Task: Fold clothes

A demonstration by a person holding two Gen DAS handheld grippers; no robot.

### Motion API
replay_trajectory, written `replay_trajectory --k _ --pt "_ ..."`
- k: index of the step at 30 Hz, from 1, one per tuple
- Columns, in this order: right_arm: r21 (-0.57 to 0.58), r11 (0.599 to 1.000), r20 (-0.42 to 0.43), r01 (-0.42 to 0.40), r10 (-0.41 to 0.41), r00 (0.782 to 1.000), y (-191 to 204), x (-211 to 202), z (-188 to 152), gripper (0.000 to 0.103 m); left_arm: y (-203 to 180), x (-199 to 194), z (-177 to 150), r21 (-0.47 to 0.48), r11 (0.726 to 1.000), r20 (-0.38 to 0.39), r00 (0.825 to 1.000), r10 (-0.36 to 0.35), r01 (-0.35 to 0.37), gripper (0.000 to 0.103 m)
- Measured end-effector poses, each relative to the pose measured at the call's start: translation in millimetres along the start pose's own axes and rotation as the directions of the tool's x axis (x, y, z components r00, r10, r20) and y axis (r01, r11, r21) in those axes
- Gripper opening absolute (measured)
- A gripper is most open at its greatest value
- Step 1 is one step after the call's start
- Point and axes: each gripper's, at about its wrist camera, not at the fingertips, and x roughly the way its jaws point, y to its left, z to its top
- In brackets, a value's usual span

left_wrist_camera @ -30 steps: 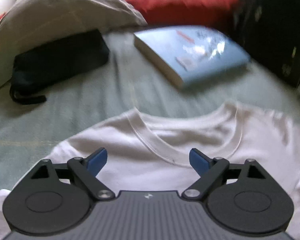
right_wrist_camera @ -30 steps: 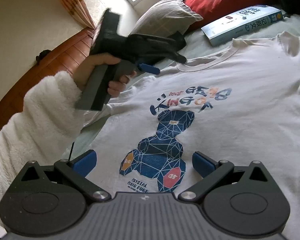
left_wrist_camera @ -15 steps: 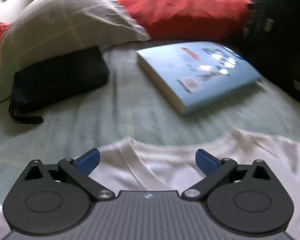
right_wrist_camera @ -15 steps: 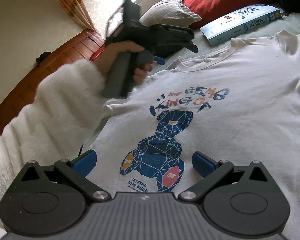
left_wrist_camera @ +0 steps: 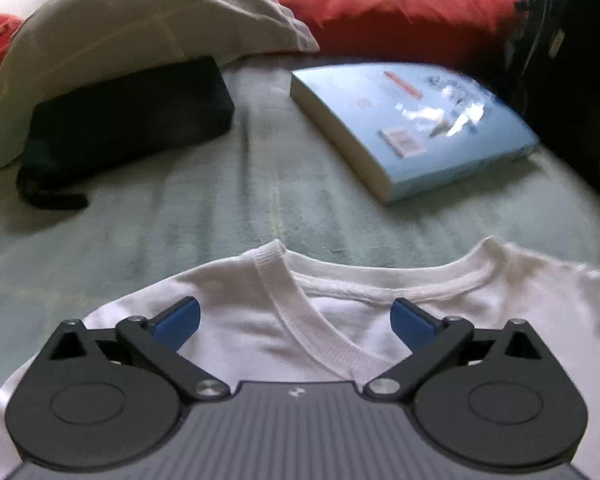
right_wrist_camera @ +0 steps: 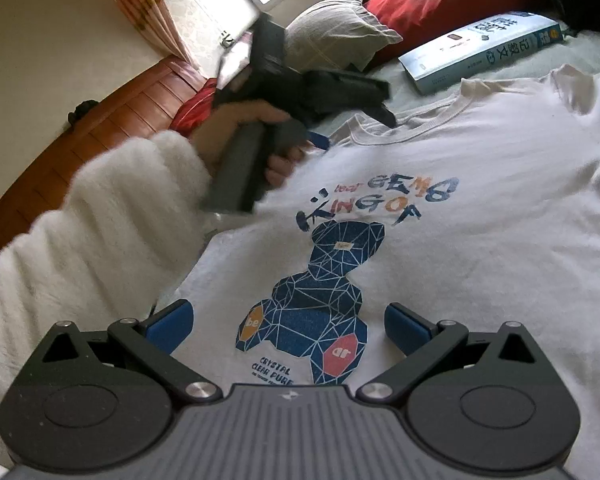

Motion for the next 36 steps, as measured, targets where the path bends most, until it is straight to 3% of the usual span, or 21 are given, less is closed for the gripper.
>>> replay_trajectory --k 6,9,14,20,23,29,36 --pt "-0.022 0.999 0.034 0.046 -0.045 0.998 17 -16 6 0.103 11 -109 -36 0.095 0.995 0.014 1.000 -0.023 0.022 0.102" --pt "-0.057 0.993 0.043 0.104 -0.102 0.994 32 -35 5 0.103 20 -141 -68 0.123 0.991 0.013 0.999 -0.051 0.049 0.102" --pt "-0.098 0.965 0.033 0.241 -0.239 0.970 52 -65 -11 0.103 27 -136 -127 0.141 0.983 0.007 0.993 -0.117 0.114 0.102" --pt "-0.167 0.910 0.055 0.381 -0.377 0.925 64 -76 -47 0.103 23 -127 -189 0.206 0.975 0.048 0.994 -0.099 0.087 0.102" --pt "-0.232 0.880 0.047 0.414 -0.415 0.909 63 -64 -69 0.103 26 -144 -217 0.241 0.967 0.098 0.989 -0.113 0.086 0.102" --pt "-0.294 0.834 0.051 0.467 -0.474 0.879 61 -48 -91 0.103 38 -176 -271 0.204 0.974 0.135 0.982 -0.131 0.101 0.102" --pt "-0.297 0.801 0.055 0.519 -0.529 0.847 65 -39 -97 0.103 35 -200 -302 0.159 0.984 0.192 0.975 -0.112 0.082 0.102"
